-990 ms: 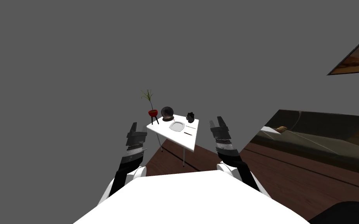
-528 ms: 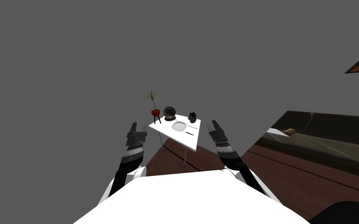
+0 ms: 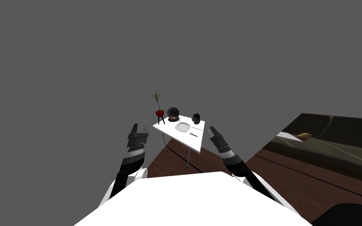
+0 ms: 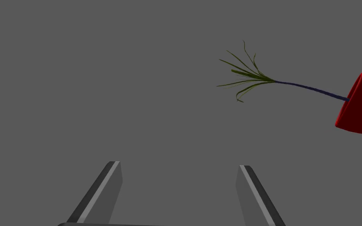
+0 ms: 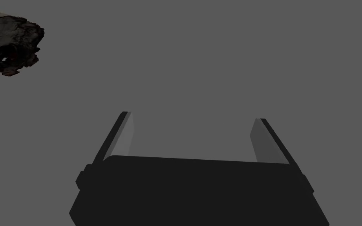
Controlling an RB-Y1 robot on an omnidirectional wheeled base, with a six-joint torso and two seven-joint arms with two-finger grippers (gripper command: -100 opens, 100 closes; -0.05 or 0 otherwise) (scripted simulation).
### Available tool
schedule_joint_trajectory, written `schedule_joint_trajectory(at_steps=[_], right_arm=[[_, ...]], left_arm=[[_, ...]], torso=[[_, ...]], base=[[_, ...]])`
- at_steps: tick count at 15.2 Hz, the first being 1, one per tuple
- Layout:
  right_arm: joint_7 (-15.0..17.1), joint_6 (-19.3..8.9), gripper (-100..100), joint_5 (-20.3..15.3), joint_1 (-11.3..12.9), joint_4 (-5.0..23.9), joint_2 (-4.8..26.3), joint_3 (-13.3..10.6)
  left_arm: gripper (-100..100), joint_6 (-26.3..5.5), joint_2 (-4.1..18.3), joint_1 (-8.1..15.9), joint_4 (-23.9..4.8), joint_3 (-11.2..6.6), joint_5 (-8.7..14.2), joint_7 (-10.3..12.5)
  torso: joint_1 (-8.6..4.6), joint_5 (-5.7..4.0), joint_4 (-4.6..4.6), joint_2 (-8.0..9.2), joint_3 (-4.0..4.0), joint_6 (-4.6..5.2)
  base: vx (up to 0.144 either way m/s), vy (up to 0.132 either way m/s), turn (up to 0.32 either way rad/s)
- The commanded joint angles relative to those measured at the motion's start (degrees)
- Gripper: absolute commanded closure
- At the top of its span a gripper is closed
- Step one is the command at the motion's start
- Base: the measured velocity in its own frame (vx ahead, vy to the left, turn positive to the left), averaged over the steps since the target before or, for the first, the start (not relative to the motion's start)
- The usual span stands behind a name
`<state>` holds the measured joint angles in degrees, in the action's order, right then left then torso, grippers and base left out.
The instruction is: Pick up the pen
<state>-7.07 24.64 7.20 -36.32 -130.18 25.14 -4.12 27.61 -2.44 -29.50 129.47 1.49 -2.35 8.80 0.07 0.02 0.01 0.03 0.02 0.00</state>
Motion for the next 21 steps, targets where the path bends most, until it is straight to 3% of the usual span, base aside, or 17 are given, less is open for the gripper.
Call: schedule_joint_trajectory(at_steps=[1, 9, 10, 12, 13, 16, 17, 19, 20, 21], right_arm=[[0.01, -0.49, -100, 0.37, -1.67, 0.91, 2.86, -0.53], [0.08, -1.32, -100, 1.11, -4.5, 3.08, 13.13, -1.45], [0.11, -1.76, -100, 1.5, -5.99, 4.22, 14.7, -1.94], [0.11, -1.76, -100, 1.5, -5.99, 4.22, 17.4, -1.94], [0.14, -2.21, -100, 1.9, -7.52, 5.4, 18.84, -2.44], [0.14, -2.21, -100, 1.9, -7.52, 5.4, 21.78, -2.44], [0.18, -2.67, -100, 2.31, -9.09, 6.6, 23.71, -2.94], [0.18, -2.67, -100, 2.31, -9.09, 6.6, 26.23, -2.94], [0.21, -3.13, -100, 2.73, -10.69, 7.81, 27.61, -3.45], [0.21, -3.13, -100, 2.73, -10.69, 7.81, 28.79, -3.45]], left_arm=[[0, 0.0, 0.0, 0.0, 0.0, 0.0, 0.0, 0.0], [0, 0.0, 0.0, 0.0, 0.0, 0.0, 0.0, 0.0], [0, 0.0, 0.0, 0.0, 0.0, 0.0, 0.0, 0.0], [0, 0.0, 0.0, 0.0, 0.0, 0.0, 0.0, 0.0], [0, 0.0, 0.0, 0.0, 0.0, 0.0, 0.0, 0.0], [0, 0.0, 0.0, 0.0, 0.0, 0.0, 0.0, 0.0], [0, 0.0, 0.0, 0.0, 0.0, 0.0, 0.0, 0.0], [0, 0.0, 0.0, 0.0, 0.0, 0.0, 0.0, 0.0], [0, 0.0, 0.0, 0.0, 0.0, 0.0, 0.0, 0.0], [0, 0.0, 0.0, 0.0, 0.0, 0.0, 0.0, 0.0]], torso=[[0.0, 0.0, 0.0, 0.0, 0.0, 0.0], [0.01, 0.0, -0.01, -0.03, -0.02, -0.02], [0.0, 0.0, -0.01, -0.04, -0.02, 0.0], [0.02, 0.01, -0.01, -0.04, -0.03, -0.02], [0.0, 0.0, -0.01, -0.04, -0.02, 0.0], [-0.01, 0.0, -0.01, -0.05, -0.03, 0.0], [-0.03, 0.0, -0.01, -0.05, -0.03, 0.0], [-0.01, 0.0, -0.02, -0.07, -0.04, -0.02], [-0.02, 0.0, -0.02, -0.07, -0.04, -0.01], [-0.01, 0.0, -0.02, -0.08, -0.05, -0.02]], base=[[-0.006, 0.026, 0.108], [0.0, 0.026, 0.089], [0.004, 0.031, 0.141], [0.003, 0.024, 0.086], [0.006, 0.028, 0.102], [0.005, 0.018, 0.065], [0.007, 0.022, 0.125], [0.012, 0.02, 0.104], [0.015, 0.024, 0.152], [0.018, 0.024, 0.145]])
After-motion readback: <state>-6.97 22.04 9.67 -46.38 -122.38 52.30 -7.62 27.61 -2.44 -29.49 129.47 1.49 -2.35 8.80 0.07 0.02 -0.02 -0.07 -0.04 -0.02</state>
